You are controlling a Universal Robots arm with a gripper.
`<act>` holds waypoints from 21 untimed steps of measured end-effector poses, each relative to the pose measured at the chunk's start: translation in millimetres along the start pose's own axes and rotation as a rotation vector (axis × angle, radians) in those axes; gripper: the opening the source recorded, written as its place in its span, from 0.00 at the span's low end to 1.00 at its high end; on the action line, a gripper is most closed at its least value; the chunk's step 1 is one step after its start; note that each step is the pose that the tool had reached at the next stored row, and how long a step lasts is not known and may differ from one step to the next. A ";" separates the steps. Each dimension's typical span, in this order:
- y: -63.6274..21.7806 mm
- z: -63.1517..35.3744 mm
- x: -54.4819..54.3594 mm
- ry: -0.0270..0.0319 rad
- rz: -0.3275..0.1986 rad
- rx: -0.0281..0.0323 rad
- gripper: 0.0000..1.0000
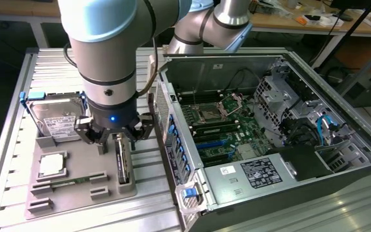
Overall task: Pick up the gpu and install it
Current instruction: 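Pick up the gpu and move the gpu toward the slot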
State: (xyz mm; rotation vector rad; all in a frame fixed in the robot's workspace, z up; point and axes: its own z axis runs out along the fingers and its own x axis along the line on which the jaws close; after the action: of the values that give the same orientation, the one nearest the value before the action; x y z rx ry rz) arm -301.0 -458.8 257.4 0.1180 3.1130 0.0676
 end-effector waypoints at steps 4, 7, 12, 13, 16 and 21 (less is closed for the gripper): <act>0.6 7.3 1.4 0.0001 0.000 0.0000 0.60; 2.1 12.8 1.8 0.0001 0.000 0.0000 0.60; 2.2 17.2 3.1 0.0001 0.000 0.0001 0.60; 1.8 17.2 3.2 0.0002 0.000 0.0001 0.60; 0.9 17.2 3.1 0.0001 0.001 0.0001 0.60; 0.1 17.3 3.0 0.0000 0.001 0.0000 0.60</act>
State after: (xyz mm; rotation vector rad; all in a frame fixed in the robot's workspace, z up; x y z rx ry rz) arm -303.5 -457.7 240.0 0.1192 3.1130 0.0676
